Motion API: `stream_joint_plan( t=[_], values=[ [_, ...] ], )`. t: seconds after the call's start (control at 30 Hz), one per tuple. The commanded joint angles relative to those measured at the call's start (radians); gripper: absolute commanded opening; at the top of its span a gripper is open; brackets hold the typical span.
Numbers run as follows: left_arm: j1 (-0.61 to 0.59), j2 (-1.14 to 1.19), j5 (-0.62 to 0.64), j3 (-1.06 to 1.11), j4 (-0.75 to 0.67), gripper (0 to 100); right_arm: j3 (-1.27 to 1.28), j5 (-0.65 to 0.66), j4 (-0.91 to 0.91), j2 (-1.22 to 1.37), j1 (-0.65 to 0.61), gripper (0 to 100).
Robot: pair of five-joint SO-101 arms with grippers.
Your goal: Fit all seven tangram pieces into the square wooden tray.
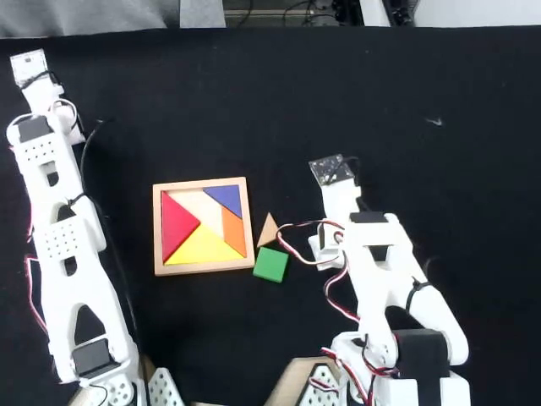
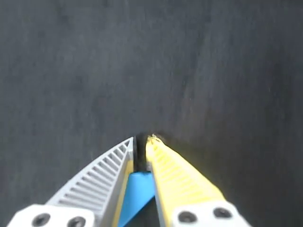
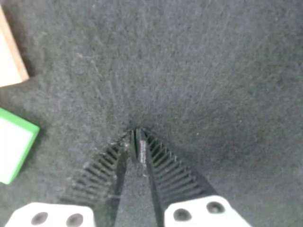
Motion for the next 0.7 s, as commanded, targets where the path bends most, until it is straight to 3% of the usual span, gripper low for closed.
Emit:
stream_joint_plan(
  t=[0.0,0.1,0.43,0.67],
  values=[
    [0.024,-0.023,-0.043,-0.065,0.288,6,0.087,0.0,0.064,0.027,-0.051,1.1],
    [0.071,-0.025,-0.135,-0.067,0.397,6,0.087,0.0,0.064,0.027,-0.051,1.1],
    [0.125,-0.117,-0.442,-0.041,0.562,6,0.087,0.0,0.064,0.027,-0.051,1.1],
    [0.028,-0.322,-0.618,0.28,0.563,6,0.087,0.0,0.064,0.027,-0.051,1.1]
  ],
)
